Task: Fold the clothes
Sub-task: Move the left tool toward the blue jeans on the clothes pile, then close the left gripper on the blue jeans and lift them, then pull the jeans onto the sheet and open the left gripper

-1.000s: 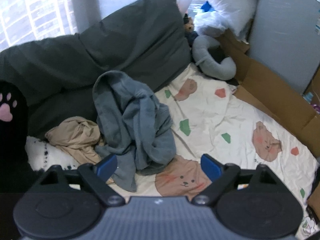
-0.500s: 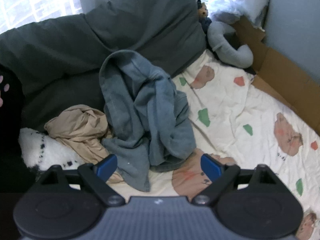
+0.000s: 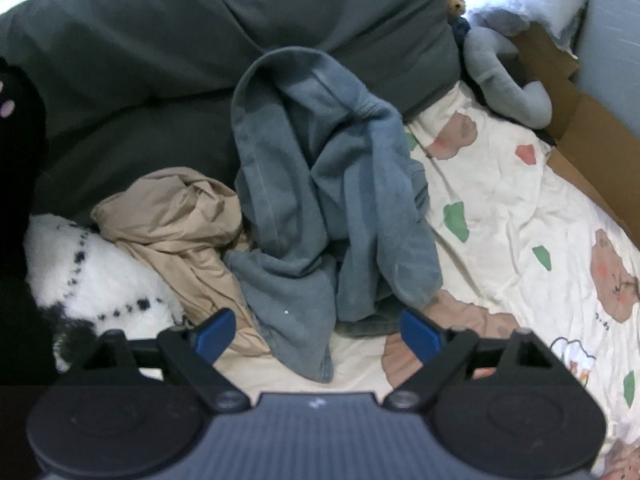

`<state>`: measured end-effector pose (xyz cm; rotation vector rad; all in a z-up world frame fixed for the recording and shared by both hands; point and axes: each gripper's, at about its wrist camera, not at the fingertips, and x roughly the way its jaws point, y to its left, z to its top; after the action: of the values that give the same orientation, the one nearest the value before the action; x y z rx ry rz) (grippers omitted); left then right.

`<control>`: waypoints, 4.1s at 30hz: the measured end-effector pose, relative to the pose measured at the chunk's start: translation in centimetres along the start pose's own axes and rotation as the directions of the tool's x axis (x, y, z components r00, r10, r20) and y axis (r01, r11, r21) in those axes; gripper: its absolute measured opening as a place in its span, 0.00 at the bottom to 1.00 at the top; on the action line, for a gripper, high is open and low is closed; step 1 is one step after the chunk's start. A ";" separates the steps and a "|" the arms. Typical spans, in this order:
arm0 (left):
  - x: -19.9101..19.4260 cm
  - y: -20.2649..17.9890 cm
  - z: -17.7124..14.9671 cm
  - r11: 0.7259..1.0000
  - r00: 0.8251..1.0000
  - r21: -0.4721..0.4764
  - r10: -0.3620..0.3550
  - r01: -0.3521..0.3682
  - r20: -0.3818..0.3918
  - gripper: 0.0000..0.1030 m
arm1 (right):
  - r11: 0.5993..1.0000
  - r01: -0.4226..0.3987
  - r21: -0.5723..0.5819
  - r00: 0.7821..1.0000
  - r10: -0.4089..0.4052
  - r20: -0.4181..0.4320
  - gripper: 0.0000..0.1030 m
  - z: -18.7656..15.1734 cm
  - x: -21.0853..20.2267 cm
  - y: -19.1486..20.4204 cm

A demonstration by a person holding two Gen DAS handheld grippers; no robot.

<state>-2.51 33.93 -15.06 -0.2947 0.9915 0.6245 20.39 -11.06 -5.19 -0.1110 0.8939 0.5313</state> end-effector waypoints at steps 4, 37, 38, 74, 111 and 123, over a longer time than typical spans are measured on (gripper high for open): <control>1.3 0.3 -0.5 1.000 1.000 -0.013 -0.008 0.008 -0.001 0.85 | 1.000 -0.008 -0.005 1.000 0.008 0.010 0.99 -0.4 0.6 0.5; 8.1 3.7 -2.6 0.978 0.990 -0.179 -0.084 0.103 0.111 0.97 | 0.978 -0.093 0.187 0.993 0.104 -0.050 0.99 -8.6 9.9 7.1; 8.2 3.3 -2.5 0.978 0.989 -0.174 -0.093 0.113 0.116 0.97 | 0.980 -0.090 0.175 0.993 0.102 -0.061 0.99 -8.8 10.0 7.3; 3.4 -6.8 -0.3 0.959 0.929 0.021 -0.280 0.284 0.240 0.05 | 0.953 -0.261 0.152 0.962 0.270 -0.044 0.99 -10.3 10.5 10.8; 0.9 -23.9 -3.7 0.793 0.807 0.185 -0.590 0.580 -0.004 0.10 | 0.877 -0.121 0.465 0.991 0.135 0.004 0.99 -14.1 9.3 4.5; -0.7 -17.0 -3.9 0.841 0.857 0.188 -0.516 0.508 -0.007 0.61 | 0.881 -0.146 0.450 0.988 0.155 0.018 0.99 -14.1 9.2 4.7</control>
<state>4.97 18.31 -17.34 -0.3634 0.8705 0.0457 12.77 -7.68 -20.55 0.3819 1.0288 0.4542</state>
